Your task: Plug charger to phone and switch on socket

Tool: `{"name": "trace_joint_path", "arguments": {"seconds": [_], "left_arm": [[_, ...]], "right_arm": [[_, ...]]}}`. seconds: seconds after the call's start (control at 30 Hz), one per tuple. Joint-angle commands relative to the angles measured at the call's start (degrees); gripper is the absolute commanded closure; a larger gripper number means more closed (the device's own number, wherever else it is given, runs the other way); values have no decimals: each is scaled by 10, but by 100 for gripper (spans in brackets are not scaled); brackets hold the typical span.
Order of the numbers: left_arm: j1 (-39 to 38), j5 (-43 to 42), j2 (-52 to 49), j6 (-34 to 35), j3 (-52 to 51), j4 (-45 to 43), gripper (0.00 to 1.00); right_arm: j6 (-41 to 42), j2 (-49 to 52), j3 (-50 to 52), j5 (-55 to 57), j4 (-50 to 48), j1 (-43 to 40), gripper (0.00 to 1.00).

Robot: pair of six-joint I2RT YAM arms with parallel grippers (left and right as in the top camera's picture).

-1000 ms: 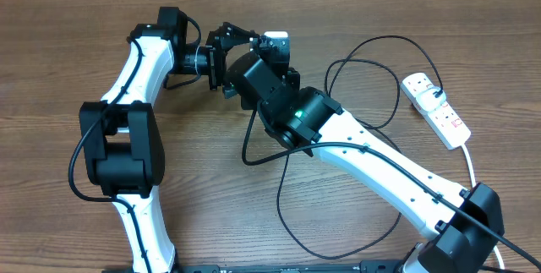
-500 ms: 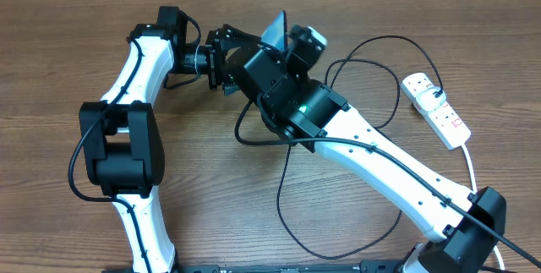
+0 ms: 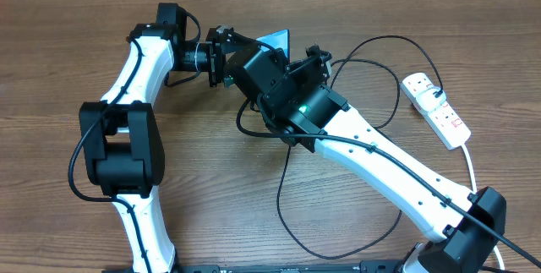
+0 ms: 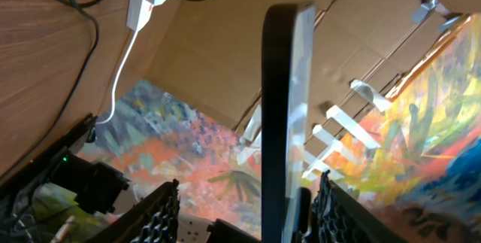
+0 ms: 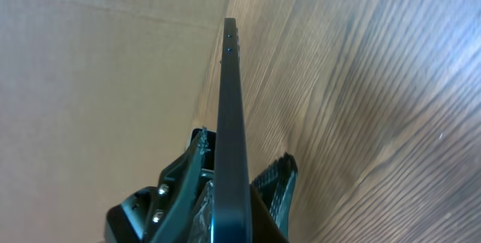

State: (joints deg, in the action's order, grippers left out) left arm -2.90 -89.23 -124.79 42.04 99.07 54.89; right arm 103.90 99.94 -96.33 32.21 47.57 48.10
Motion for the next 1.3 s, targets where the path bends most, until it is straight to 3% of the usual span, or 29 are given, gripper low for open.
{"name": "trace_joint_path", "arguments": {"seconds": [0.0, 0.23, 0.47, 0.67, 1.13, 1.27], "left_arm": [[-2, -13, 3, 35, 13, -4, 48], [-2, -14, 3, 75, 13, -10, 62], [-2, -14, 3, 108, 13, -10, 69], [-2, -14, 3, 109, 13, -10, 71], [-2, -14, 3, 110, 13, -10, 95], [-2, -14, 3, 121, 13, -10, 96]], "right_arm": [[86, -18, -22, 6, -7, 2, 96], [163, -18, -21, -17, 3, 2, 96], [181, -18, -21, -49, 4, 2, 96], [181, -18, -21, -50, 4, 2, 96], [176, -18, -21, -68, 1, 2, 92], [159, -18, -21, -68, -1, 2, 91]]}}
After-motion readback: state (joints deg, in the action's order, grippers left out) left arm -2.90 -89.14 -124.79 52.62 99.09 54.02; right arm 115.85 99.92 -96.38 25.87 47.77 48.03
